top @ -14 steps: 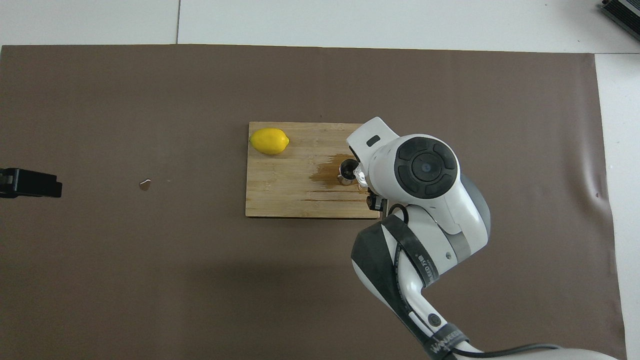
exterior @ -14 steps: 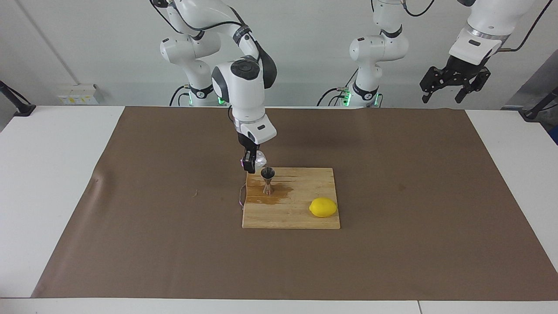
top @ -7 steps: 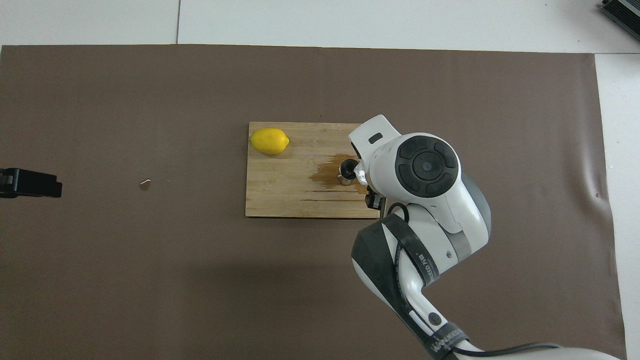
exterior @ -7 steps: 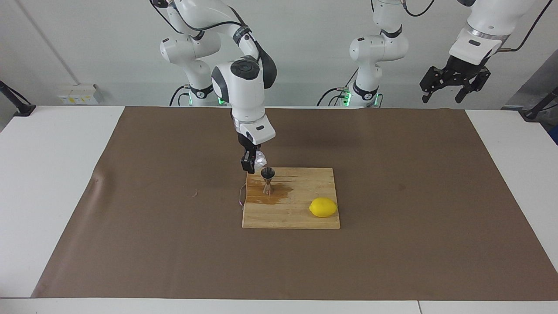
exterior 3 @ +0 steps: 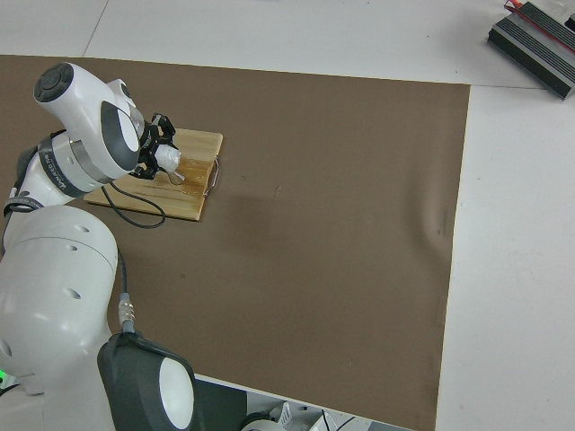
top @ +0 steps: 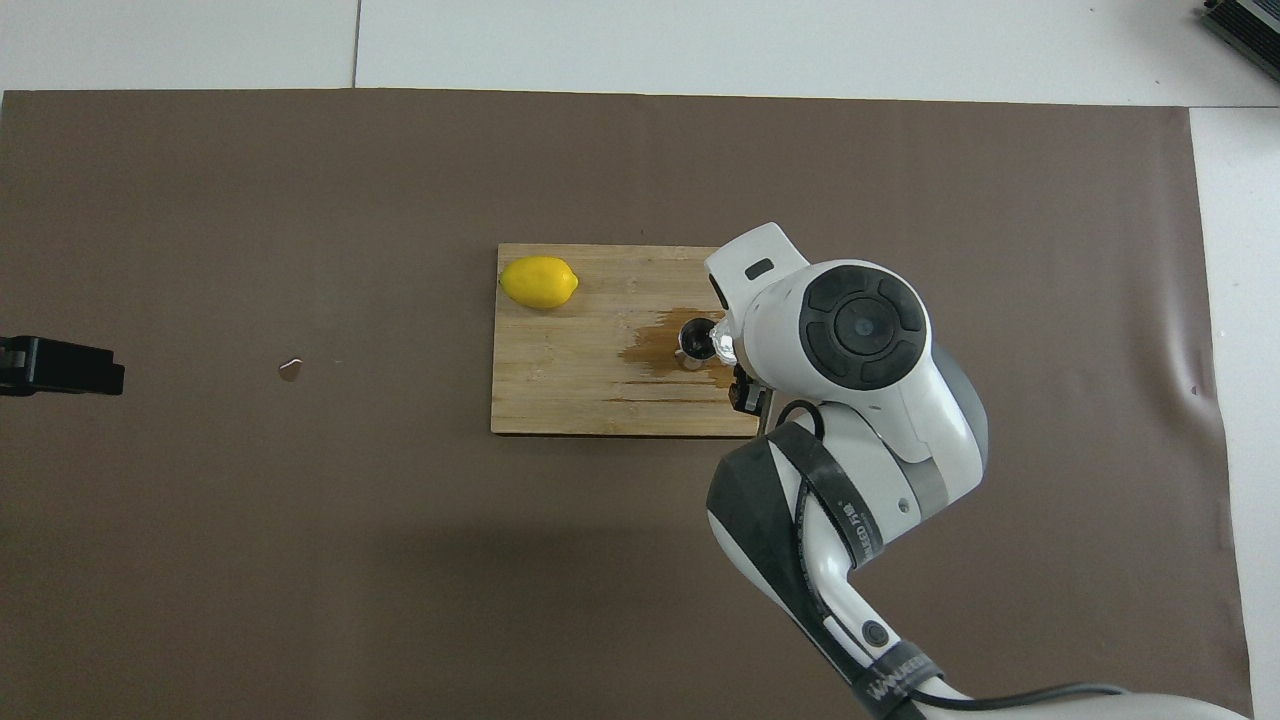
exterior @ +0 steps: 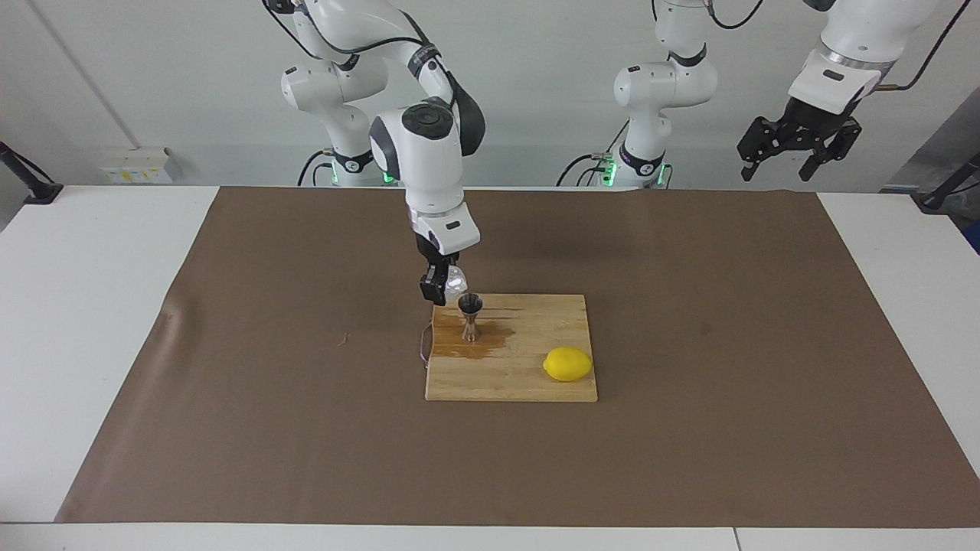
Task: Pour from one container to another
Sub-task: 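Tilt the white cup with the right gripper to pour into the jigger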
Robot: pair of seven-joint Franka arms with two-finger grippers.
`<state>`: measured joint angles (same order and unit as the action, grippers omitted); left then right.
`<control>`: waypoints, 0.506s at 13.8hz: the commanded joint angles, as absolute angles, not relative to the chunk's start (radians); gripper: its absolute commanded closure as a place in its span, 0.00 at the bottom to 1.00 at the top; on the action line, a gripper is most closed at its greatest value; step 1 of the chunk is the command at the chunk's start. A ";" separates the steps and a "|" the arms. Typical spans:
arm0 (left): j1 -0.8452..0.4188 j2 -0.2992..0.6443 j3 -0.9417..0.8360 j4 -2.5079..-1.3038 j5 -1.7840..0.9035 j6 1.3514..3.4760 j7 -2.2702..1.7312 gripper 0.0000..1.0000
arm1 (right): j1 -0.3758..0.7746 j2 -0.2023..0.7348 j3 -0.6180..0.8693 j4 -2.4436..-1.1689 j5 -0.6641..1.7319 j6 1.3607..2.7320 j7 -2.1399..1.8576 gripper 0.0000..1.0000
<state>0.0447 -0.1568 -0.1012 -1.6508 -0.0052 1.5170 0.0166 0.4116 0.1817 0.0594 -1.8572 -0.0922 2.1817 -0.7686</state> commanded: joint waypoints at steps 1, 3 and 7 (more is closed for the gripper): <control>0.055 -0.176 -0.106 -1.661 -0.002 1.503 0.018 0.00 | 0.400 0.179 0.064 -1.844 -0.049 2.189 -0.759 0.63; 0.055 -0.176 -0.106 -1.661 -0.002 1.505 0.018 0.00 | 0.391 0.176 0.064 -1.842 -0.025 2.189 -0.775 0.63; 0.055 -0.176 -0.106 -1.661 -0.002 1.503 0.018 0.00 | 0.327 0.167 0.063 -1.844 0.090 2.189 -0.917 0.63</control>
<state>0.0447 -0.1568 -0.1012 -1.6508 -0.0052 1.5170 0.0166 0.3727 0.1793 0.0564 -1.8433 0.0339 2.1821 -0.8377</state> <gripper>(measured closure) 0.000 0.485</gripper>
